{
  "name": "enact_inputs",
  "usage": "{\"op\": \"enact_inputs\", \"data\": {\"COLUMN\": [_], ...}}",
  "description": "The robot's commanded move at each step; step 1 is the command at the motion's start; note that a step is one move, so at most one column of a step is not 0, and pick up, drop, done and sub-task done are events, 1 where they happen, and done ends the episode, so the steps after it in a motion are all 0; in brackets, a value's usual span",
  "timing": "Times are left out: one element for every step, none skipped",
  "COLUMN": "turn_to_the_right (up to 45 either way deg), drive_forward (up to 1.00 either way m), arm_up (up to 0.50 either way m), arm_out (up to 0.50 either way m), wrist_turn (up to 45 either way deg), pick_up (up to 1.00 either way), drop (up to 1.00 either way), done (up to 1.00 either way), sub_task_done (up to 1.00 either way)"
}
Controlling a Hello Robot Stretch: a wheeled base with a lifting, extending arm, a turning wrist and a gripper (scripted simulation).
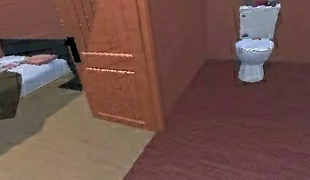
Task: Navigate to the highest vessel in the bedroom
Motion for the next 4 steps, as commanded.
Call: {"op": "enact_inputs", "data": {"turn_to_the_right": [-27.0, 0.0, -30.0, 0.0], "drive_forward": [0.0, 0.65, 0.0, 1.0], "arm_up": [0.0, 0.0, 0.0, 0.0], "arm_out": [0.0, 0.0, 0.0, 0.0], "wrist_turn": [0.0, 0.0, 0.0, 0.0], "pick_up": [0.0, 0.0, 0.0, 0.0], "drop": [0.0, 0.0, 0.0, 0.0], "done": [0.0, 0.0, 0.0, 0.0], "sub_task_done": [0.0, 0.0, 0.0, 0.0]}}
